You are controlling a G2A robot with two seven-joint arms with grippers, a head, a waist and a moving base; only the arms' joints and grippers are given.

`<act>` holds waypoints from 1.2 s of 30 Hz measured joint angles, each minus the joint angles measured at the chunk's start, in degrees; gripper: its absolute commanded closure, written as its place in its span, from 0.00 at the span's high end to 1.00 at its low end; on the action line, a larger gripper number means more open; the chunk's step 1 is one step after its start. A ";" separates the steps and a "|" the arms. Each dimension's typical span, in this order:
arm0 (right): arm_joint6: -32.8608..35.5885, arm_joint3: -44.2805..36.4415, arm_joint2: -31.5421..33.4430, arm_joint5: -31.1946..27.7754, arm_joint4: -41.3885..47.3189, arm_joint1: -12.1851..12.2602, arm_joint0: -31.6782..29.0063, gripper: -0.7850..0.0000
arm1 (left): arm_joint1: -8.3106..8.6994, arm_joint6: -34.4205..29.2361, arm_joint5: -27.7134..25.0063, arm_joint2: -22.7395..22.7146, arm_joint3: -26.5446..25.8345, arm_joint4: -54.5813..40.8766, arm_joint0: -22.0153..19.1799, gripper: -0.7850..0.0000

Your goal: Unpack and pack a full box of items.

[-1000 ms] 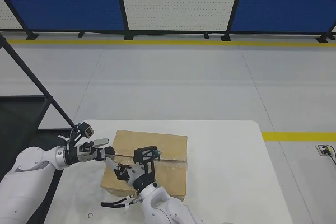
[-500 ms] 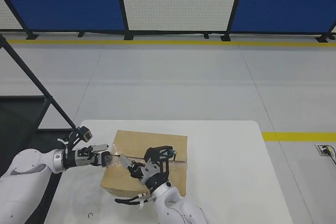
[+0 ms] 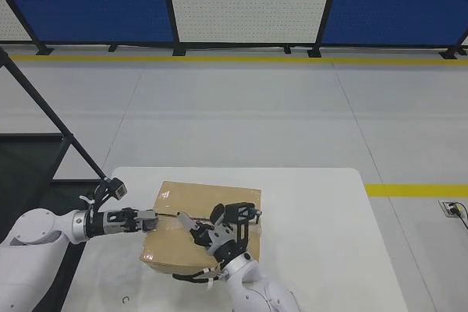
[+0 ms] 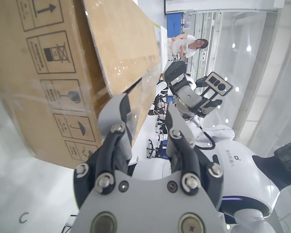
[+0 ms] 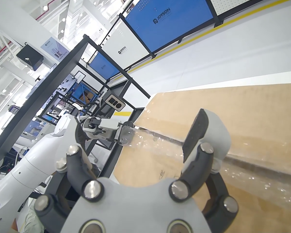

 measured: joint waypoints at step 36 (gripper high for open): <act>9.07 -0.51 6.82 -5.85 6.86 1.39 -0.74 1.00 | -0.09 -4.25 4.25 2.73 3.69 -2.93 -6.78 0.00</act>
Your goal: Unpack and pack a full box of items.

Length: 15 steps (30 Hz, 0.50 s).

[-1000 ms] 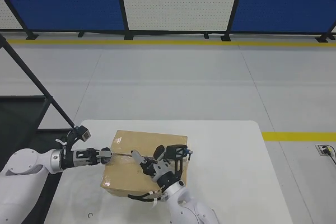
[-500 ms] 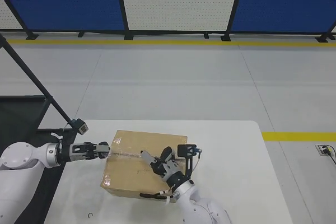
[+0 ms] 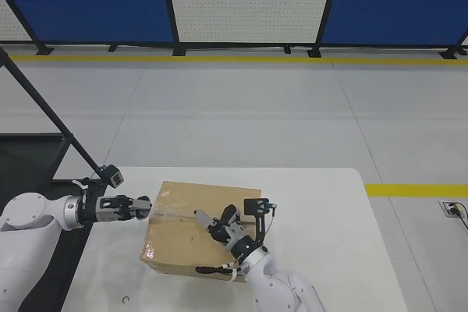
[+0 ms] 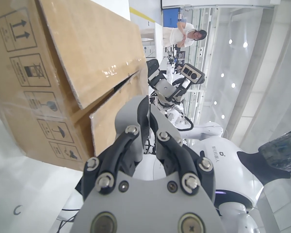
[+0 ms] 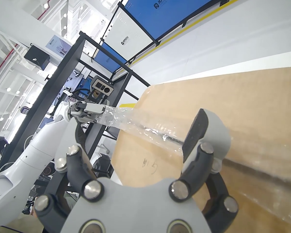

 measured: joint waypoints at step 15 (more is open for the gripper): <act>0.97 3.44 -1.51 0.72 1.57 -0.40 3.09 1.00 | -0.98 0.01 -0.01 3.71 4.57 -0.77 -1.95 0.00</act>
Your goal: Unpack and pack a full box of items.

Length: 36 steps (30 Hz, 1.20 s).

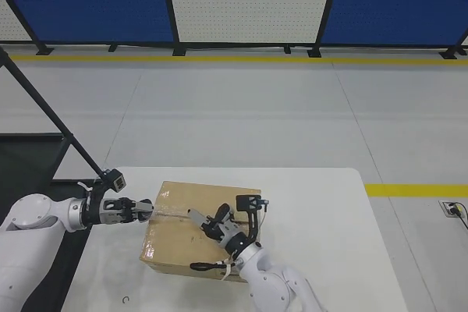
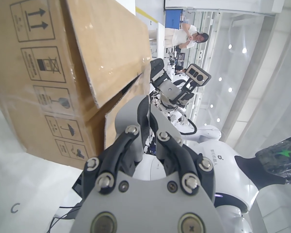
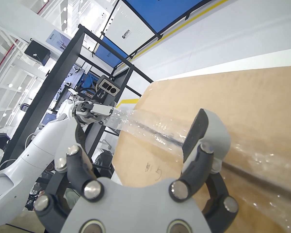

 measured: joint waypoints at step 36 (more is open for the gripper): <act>-0.47 4.39 -0.44 -2.18 3.29 0.05 1.92 1.00 | -0.10 0.00 0.00 3.65 1.98 -1.97 -1.02 0.85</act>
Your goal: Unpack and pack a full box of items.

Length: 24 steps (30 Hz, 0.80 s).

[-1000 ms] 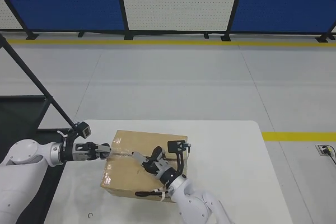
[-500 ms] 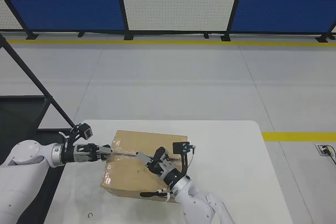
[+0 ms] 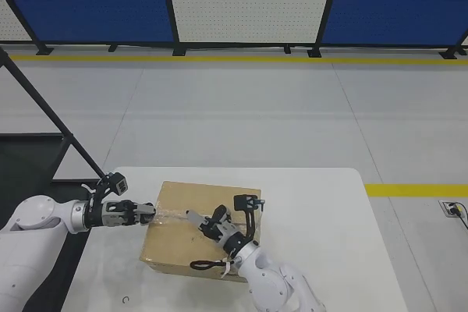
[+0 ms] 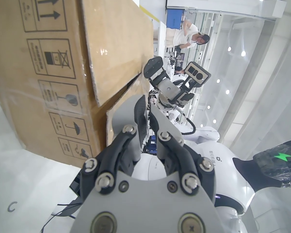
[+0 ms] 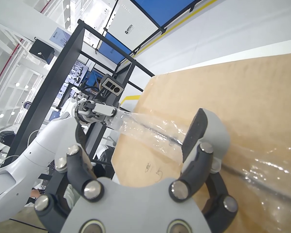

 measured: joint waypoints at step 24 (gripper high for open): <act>0.05 -0.57 0.36 -0.18 0.20 0.20 -0.66 1.00 | 2.22 -0.03 0.02 -9.01 -8.30 -9.05 4.14 1.00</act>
